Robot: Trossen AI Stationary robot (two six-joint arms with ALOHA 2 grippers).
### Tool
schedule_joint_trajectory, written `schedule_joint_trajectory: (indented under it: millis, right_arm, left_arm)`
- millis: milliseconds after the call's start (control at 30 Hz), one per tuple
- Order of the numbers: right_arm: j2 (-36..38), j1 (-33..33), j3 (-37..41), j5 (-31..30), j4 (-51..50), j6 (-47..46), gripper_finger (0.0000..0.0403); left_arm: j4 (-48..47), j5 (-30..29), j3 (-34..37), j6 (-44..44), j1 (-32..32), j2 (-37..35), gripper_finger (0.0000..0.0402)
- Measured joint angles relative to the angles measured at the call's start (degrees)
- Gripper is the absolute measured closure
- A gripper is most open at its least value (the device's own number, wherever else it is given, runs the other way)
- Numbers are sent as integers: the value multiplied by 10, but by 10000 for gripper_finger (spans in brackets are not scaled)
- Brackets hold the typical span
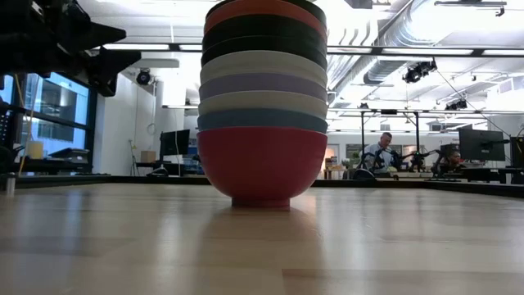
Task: Nest bowls inside each other
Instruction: Return to Home Position
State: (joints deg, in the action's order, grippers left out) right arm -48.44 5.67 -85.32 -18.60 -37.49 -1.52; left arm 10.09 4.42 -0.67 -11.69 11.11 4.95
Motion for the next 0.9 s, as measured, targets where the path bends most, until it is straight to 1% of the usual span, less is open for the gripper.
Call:
schedule_joint_trajectory:
  millis: [300,400,533,700,900]
  right_arm:
    - [2,0,0,-1,-7,0,359]
    - [2,0,0,-1,-7,-2,359]
    - [2,0,0,-1,-7,-11,359]
    - [2,0,0,-1,-7,-25,359]
    - [2,0,0,-1,-10,-26,359]
  left_arm:
    - [-48,9,0,6,-55,0,190]
    - [-65,4,0,26,-64,0,190]
    - [-90,-4,0,78,-64,0,192]
    - [-88,-5,0,136,-64,0,219]
    - [-88,-6,0,149,-64,3,258]
